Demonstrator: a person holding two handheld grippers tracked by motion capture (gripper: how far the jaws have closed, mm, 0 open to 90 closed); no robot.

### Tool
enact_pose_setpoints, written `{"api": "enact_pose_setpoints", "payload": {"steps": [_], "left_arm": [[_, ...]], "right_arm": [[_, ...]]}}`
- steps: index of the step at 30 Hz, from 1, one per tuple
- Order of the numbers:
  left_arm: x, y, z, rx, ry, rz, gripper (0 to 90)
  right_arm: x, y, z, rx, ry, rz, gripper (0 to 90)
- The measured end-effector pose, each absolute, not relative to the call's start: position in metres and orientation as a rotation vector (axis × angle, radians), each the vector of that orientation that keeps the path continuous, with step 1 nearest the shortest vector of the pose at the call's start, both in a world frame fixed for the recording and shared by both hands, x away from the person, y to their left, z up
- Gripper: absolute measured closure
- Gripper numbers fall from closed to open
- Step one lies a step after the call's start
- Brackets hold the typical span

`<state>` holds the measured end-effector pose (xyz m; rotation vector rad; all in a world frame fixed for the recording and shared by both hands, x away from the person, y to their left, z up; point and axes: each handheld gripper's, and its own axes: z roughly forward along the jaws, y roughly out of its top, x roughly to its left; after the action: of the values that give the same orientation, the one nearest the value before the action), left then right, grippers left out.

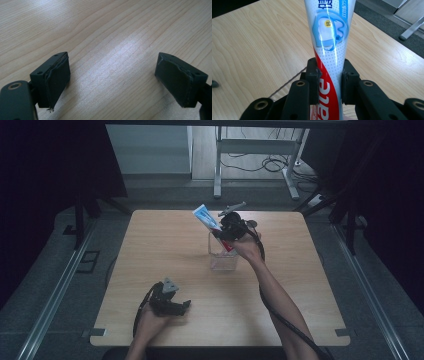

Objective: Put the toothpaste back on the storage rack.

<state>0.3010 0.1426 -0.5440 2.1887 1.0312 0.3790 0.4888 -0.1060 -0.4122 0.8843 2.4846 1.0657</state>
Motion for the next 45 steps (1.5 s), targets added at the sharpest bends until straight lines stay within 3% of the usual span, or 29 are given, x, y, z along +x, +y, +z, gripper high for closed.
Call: {"api": "enact_pose_setpoints", "payload": {"steps": [24, 45], "left_arm": [[0.301, 0.143, -0.544, 2.188, 1.032, 0.378, 12.9], [0.301, 0.143, -0.544, 2.189, 1.032, 0.38, 12.9]], "right_arm": [[0.489, -0.11, -0.434, 0.876, 2.53, 1.059, 70.6], [0.489, -0.118, -0.447, 0.887, 2.612, 1.033, 59.7]]}}
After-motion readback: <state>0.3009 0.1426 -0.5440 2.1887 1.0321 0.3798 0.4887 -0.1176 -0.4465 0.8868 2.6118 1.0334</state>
